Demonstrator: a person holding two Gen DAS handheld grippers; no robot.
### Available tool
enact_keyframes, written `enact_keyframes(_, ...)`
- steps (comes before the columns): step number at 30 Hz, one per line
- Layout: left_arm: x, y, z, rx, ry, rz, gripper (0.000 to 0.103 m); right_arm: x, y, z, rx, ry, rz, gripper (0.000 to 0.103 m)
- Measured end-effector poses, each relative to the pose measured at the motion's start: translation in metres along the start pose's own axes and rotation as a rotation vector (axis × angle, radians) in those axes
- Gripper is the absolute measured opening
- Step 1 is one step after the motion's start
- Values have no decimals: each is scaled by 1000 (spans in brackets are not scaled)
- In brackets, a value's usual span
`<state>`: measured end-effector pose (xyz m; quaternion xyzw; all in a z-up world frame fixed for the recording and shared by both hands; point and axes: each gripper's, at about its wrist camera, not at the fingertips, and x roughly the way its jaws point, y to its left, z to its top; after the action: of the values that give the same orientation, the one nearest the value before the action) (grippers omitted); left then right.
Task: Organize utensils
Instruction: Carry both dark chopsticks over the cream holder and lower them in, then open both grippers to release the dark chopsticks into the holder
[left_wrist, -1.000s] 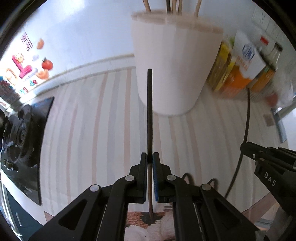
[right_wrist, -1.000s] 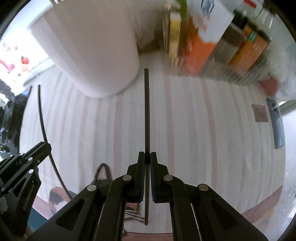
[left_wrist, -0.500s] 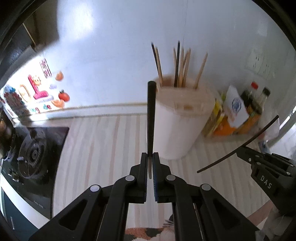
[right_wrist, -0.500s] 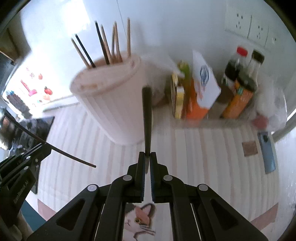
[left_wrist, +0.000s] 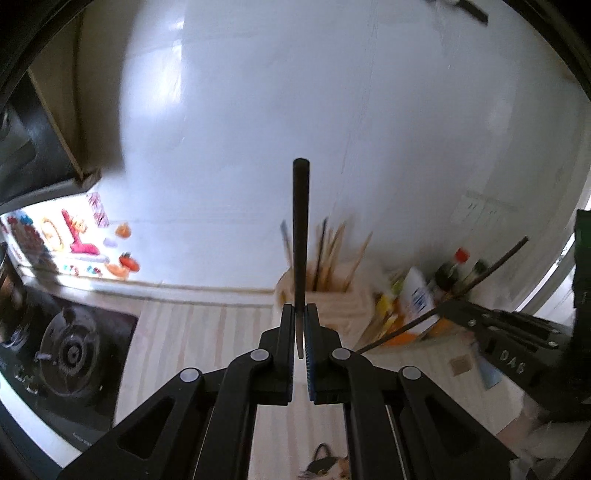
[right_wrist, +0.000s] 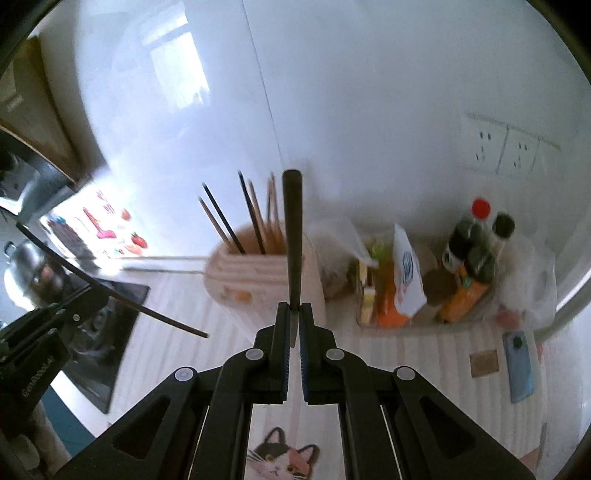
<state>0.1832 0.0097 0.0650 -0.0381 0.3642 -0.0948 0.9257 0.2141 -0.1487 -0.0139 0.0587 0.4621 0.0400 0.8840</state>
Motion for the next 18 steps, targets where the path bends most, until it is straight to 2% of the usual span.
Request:
enact_keyframes(4,-5,-9,29,10,-43,-33,2,-21,4,26,-10,-35,38,5)
enact_keyframes(9,17,-12,63,27,-48,-33,2,-33,8,59,-30,-86,48,5)
enact_keyframes(14,62,-9,84,45,6,-11,2,-15,7,89,-30,-98,37,5)
enact_keyframes(18,103,-2,88,39,82,-6,2,15,6,108,-24,-61,31,5)
